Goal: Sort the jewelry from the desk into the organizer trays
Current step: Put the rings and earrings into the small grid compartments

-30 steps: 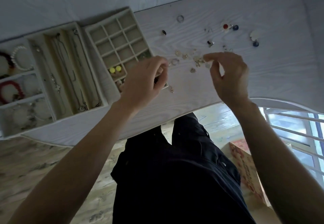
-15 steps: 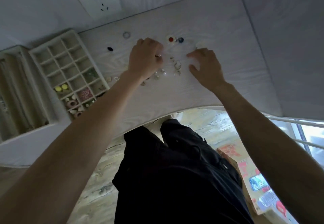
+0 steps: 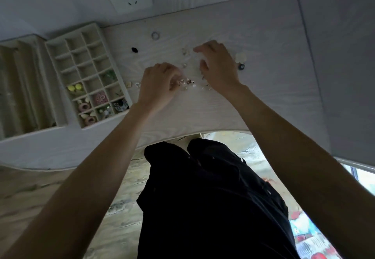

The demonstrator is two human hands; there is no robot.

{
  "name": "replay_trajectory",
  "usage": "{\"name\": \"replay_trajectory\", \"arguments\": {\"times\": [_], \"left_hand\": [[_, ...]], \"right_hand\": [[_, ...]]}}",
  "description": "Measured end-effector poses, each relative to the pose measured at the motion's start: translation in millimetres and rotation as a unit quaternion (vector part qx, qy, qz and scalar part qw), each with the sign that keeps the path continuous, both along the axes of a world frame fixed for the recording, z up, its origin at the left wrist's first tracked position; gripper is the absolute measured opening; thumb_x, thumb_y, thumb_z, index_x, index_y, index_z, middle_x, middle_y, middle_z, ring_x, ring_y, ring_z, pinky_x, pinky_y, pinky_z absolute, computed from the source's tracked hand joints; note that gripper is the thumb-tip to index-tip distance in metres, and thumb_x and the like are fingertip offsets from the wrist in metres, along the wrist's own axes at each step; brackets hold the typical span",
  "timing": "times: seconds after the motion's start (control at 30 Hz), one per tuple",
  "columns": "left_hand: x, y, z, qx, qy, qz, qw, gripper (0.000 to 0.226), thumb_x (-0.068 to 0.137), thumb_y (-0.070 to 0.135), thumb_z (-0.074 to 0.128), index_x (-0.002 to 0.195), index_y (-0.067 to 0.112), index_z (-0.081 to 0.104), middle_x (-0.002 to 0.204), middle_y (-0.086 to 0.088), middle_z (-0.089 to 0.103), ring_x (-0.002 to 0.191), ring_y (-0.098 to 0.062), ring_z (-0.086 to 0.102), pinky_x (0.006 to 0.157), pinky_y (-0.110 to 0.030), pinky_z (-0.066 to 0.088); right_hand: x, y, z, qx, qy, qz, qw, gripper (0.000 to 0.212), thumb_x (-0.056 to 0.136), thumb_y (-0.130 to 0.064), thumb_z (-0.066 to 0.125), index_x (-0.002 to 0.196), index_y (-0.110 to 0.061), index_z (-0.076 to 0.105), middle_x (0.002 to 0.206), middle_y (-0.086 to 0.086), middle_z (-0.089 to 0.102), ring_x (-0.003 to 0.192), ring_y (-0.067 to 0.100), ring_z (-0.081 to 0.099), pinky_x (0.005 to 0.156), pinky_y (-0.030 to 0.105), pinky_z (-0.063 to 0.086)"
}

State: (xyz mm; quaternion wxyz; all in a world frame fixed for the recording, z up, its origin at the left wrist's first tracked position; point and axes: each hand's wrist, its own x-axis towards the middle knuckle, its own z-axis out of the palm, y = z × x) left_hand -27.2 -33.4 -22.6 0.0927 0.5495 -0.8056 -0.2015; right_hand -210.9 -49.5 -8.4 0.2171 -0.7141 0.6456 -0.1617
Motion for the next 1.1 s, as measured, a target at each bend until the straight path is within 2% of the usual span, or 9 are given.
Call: {"name": "replay_trajectory", "arguments": {"times": [0.13, 0.27, 0.37, 0.53, 0.63, 0.73, 0.9, 1.0, 1.1], "left_hand": [[0, 1, 4, 0.014, -0.006, 0.016, 1.000, 0.023, 0.081, 0.018, 0.056, 0.098, 0.015, 0.070, 0.106, -0.003, 0.067, 0.095, -0.026, 0.061, 0.086, -0.039, 0.040], [2, 3, 6, 0.040, 0.026, 0.017, 0.999, 0.022, 0.083, 0.020, 0.056, 0.100, 0.015, 0.069, 0.108, -0.004, 0.066, 0.098, -0.026, 0.060, 0.089, -0.041, 0.044], [10, 12, 4, 0.021, 0.055, 0.037, 0.998, 0.018, 0.084, 0.015, 0.059, 0.100, 0.013, 0.069, 0.108, -0.005, 0.065, 0.105, -0.027, 0.056, 0.091, -0.037, 0.041], [29, 31, 9, -0.012, 0.118, 0.081, 0.990, 0.019, 0.084, 0.009, 0.059, 0.101, 0.011, 0.069, 0.109, -0.006, 0.064, 0.107, -0.026, 0.054, 0.094, -0.023, 0.033], [43, 41, 12, 0.003, 0.145, 0.124, 0.982, 0.024, 0.086, 0.010, 0.059, 0.108, 0.013, 0.066, 0.112, -0.004, 0.062, 0.105, -0.022, 0.053, 0.092, -0.018, 0.030], [59, 46, 13, 0.007, 0.160, 0.148, 0.976, 0.024, 0.087, 0.011, 0.059, 0.110, 0.013, 0.064, 0.110, -0.003, 0.062, 0.102, -0.020, 0.055, 0.090, -0.019, 0.033], [81, 43, 12, -0.073, 0.064, 0.157, 0.983, 0.022, 0.080, 0.012, 0.064, 0.101, 0.013, 0.067, 0.106, -0.005, 0.063, 0.101, -0.029, 0.054, 0.089, -0.035, 0.038], [90, 41, 9, -0.073, 0.000, 0.161, 0.984, 0.024, 0.078, 0.016, 0.068, 0.101, 0.014, 0.068, 0.112, -0.005, 0.061, 0.106, -0.032, 0.051, 0.087, -0.035, 0.032], [98, 39, 4, -0.068, 0.006, 0.157, 0.985, 0.024, 0.077, 0.019, 0.068, 0.101, 0.015, 0.068, 0.113, -0.005, 0.061, 0.105, -0.032, 0.051, 0.087, -0.033, 0.029]], "right_hand": [[21, -29, -11, 0.003, 0.041, 0.068, 0.997, 0.040, 0.088, -0.001, 0.045, 0.125, -0.012, 0.057, 0.127, 0.007, 0.054, 0.112, 0.026, 0.047, 0.085, 0.033, 0.039], [29, -36, -17, 0.014, 0.090, 0.058, 0.994, 0.025, 0.094, -0.008, 0.043, 0.107, -0.007, 0.065, 0.117, 0.009, 0.058, 0.109, 0.027, 0.046, 0.079, 0.032, 0.037], [31, -22, -15, 0.017, 0.092, 0.046, 0.995, 0.024, 0.096, -0.012, 0.044, 0.105, -0.006, 0.065, 0.112, 0.012, 0.058, 0.107, 0.029, 0.047, 0.076, 0.033, 0.036], [38, 4, -12, 0.028, 0.077, 0.007, 0.997, 0.017, 0.094, -0.017, 0.050, 0.101, -0.011, 0.064, 0.104, 0.008, 0.059, 0.101, 0.025, 0.050, 0.072, 0.030, 0.036], [51, 12, -6, 0.029, 0.076, -0.020, 0.996, 0.014, 0.092, -0.019, 0.053, 0.100, -0.013, 0.064, 0.100, 0.007, 0.063, 0.097, 0.026, 0.053, 0.079, 0.030, 0.035], [68, 18, 2, 0.026, -0.008, -0.067, 0.997, 0.010, 0.087, -0.018, 0.059, 0.095, -0.015, 0.065, 0.094, 0.005, 0.066, 0.089, 0.024, 0.058, 0.080, 0.033, 0.042], [78, 15, -1, 0.073, 0.019, -0.091, 0.993, 0.014, 0.088, -0.016, 0.056, 0.097, -0.017, 0.066, 0.098, 0.004, 0.066, 0.092, 0.022, 0.059, 0.081, 0.031, 0.044], [74, 15, -4, 0.087, 0.001, -0.118, 0.989, 0.013, 0.087, -0.017, 0.056, 0.095, -0.018, 0.067, 0.097, 0.002, 0.066, 0.088, 0.019, 0.061, 0.077, 0.033, 0.049], [74, 19, -3, 0.085, 0.005, -0.108, 0.990, 0.012, 0.086, -0.016, 0.056, 0.093, -0.018, 0.067, 0.095, 0.002, 0.065, 0.088, 0.019, 0.061, 0.077, 0.033, 0.049]]}}
